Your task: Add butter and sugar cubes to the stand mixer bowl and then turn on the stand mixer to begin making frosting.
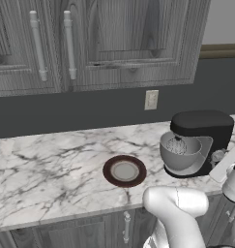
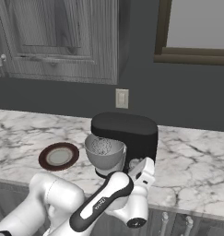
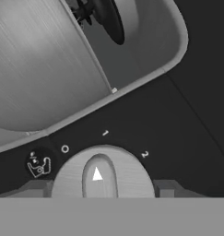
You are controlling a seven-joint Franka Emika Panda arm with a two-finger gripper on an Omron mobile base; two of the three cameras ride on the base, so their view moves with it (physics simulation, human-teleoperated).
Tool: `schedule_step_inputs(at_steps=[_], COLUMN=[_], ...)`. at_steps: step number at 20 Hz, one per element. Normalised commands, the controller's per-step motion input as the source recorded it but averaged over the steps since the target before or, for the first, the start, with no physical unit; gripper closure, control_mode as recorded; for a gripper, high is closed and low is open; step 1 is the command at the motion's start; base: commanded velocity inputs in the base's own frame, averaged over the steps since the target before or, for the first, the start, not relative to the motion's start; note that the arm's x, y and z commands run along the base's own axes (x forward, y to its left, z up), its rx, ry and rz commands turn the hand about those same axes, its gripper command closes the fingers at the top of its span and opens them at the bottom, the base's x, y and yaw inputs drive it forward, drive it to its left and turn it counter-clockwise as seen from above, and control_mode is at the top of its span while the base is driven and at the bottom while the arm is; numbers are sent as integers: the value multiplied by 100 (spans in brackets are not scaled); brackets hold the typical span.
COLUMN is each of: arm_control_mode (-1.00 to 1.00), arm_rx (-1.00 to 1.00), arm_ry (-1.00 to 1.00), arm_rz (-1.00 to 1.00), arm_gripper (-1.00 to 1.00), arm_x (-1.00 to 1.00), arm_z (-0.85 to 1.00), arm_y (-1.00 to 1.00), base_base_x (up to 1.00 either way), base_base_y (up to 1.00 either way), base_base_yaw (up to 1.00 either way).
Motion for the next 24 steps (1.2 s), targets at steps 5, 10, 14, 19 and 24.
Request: schedule_step_inputs(at_steps=[5, 10, 14, 19, 24], arm_control_mode=[-100, -100, -100, -100, -100], arm_rx=[11, 31, 33, 34, 31], arm_ry=[1, 3, 6, 4, 1], arm_rz=[0, 0, 0, 0, 0], arm_gripper=[100, 100, 100, 100, 100], arm_x=[0, 0, 0, 0, -1], arm_z=[-4, -7, -5, -7, -2], arm_y=[-9, -21, -19, -21, -24], base_base_x=[0, 0, 0, 0, 0], base_base_y=[0, 0, 0, 0, 0], base_base_yaw=[0, 0, 0, 0, 0])
